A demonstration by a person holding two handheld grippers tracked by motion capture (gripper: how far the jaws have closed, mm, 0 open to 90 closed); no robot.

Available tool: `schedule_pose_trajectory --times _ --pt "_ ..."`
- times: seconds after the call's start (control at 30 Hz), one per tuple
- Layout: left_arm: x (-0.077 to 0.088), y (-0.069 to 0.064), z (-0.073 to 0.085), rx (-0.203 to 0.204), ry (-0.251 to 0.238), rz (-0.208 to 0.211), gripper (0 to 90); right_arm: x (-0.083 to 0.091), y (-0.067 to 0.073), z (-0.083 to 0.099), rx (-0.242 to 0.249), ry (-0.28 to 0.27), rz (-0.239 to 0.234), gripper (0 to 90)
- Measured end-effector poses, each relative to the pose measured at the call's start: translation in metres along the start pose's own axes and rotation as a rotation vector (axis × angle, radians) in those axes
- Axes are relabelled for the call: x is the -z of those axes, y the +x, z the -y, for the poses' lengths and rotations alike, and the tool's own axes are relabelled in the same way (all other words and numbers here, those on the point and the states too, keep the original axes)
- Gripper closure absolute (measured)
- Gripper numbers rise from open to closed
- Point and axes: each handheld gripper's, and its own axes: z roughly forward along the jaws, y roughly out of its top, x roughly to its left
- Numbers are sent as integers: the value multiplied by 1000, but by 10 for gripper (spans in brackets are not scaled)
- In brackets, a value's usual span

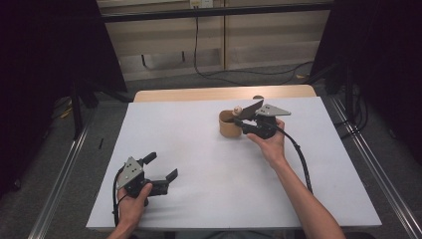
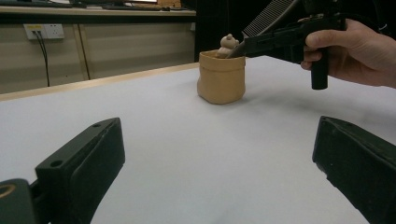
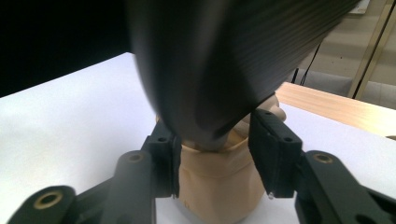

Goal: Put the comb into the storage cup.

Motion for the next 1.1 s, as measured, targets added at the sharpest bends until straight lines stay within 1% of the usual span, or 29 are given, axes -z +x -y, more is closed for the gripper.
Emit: schedule_pose_trajectory --times 0.1,0.17,0.33,0.47,0.63,0.67,0.7,0.77,0.83,0.93,1.0,1.1 --pt "1 0 0 4 -7 3 25 3 0 0 -7 -7 7 438" --pt "1 -1 0 -1 -4 3 25 5 1 -1 -13 -2 10 373" --pt "1 0 0 0 -6 3 25 9 0 -1 -25 -10 34 229" --pt "1 0 0 -3 -4 2 25 12 0 0 -43 -14 46 142" --pt "1 1 -1 -6 -4 -4 25 17 1 0 -51 -30 52 79" --pt "1 1 -1 1 -7 -5 25 18 1 0 -52 -31 59 68" --pt "1 1 -1 14 -11 -8 25 19 2 0 -50 -30 67 64" --pt "1 2 -1 26 -14 -22 25 21 3 1 -57 -28 66 68" --pt "2 4 -1 28 -12 -32 25 23 5 1 -45 -25 68 58" --pt "3 3 0 23 -10 -35 25 24 5 2 -45 -26 74 24" --pt "4 3 0 23 -10 -39 25 25 4 2 -52 -29 77 22" --pt "6 4 0 25 -8 -47 25 28 4 3 -45 -33 93 18"
